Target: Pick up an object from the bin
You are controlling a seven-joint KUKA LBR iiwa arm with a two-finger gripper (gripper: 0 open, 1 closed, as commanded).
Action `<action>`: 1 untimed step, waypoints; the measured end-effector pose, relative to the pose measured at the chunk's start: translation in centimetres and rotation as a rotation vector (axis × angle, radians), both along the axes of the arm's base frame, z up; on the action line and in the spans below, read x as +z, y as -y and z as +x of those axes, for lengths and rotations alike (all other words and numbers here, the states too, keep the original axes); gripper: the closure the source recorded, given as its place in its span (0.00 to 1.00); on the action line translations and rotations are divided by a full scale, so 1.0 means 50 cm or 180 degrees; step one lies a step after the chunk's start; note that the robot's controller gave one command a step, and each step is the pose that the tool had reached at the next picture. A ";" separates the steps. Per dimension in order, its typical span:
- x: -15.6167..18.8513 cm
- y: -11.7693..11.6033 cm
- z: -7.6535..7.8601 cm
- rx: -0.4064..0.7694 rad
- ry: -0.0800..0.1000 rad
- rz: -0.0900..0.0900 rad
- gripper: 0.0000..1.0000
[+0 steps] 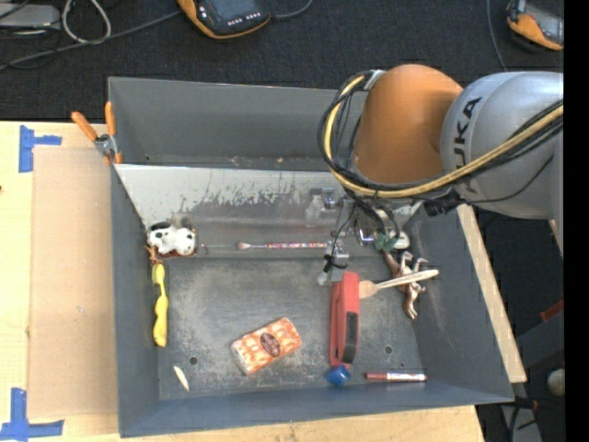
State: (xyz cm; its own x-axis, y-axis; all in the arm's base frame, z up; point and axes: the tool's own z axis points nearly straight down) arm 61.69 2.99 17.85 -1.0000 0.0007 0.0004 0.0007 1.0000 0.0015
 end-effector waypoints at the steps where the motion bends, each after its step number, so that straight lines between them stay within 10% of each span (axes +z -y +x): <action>1: 0.000 0.000 0.000 0.0000 0.0000 0.0000 0.00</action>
Offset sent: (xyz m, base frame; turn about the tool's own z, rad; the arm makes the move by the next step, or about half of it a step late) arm -0.0736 -0.0243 -0.1000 0.0598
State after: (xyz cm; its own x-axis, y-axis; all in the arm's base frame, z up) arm 61.69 2.99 17.85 -1.0000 0.0007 0.0004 0.0007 1.0000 0.0014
